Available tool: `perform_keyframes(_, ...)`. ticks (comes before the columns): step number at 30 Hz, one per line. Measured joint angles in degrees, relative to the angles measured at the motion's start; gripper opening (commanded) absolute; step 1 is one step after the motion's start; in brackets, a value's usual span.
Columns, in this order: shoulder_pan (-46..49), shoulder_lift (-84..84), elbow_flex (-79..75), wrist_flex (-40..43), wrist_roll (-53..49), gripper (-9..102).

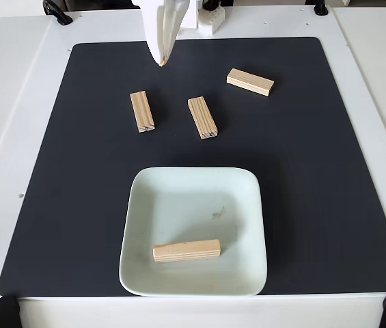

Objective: Pick up the wooden block and place them on the plate.

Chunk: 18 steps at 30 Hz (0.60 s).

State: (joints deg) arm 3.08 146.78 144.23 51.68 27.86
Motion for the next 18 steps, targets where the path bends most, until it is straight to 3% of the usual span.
perform_keyframes(7,0.53,-15.91,-16.08,16.0,12.22,-1)
perform_keyframes(18,6.24,-48.52,-37.79,18.46,24.96,-1)
